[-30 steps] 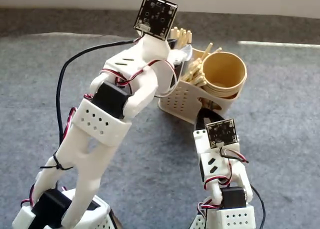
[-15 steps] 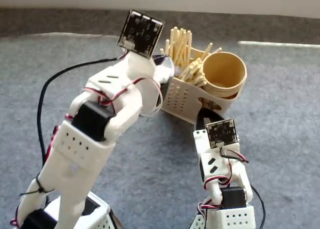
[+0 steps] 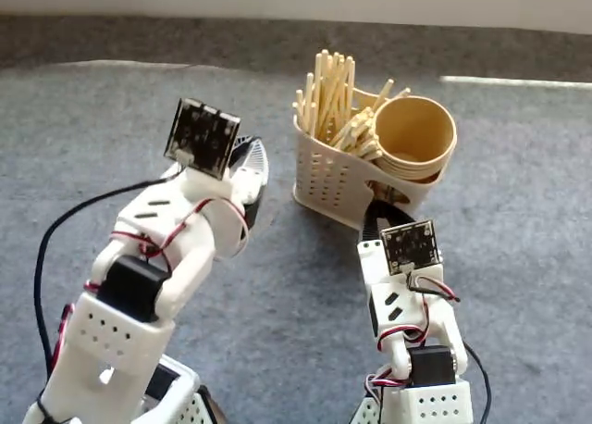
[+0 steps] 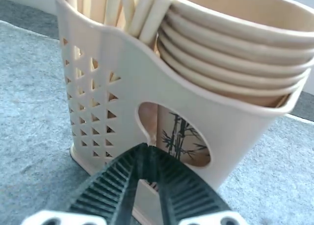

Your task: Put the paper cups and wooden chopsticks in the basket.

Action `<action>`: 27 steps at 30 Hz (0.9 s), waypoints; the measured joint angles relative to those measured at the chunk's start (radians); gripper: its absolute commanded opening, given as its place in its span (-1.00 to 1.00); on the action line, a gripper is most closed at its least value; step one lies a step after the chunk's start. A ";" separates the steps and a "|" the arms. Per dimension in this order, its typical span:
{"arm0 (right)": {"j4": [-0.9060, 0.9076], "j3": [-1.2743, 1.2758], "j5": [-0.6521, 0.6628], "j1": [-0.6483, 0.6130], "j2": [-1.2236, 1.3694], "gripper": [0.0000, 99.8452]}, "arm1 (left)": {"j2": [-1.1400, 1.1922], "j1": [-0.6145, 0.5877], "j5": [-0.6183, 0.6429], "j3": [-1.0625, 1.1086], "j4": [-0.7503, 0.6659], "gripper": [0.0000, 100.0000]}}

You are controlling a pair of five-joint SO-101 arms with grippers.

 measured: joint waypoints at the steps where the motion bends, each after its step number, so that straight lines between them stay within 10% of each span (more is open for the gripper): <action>1: 0.000 0.000 0.000 0.000 0.000 -0.99 | -0.034 -0.005 -0.003 0.037 -0.014 -0.94; 27: 0.000 0.000 0.000 0.000 0.000 -0.99 | -0.753 -0.140 -0.132 0.686 -0.046 -0.94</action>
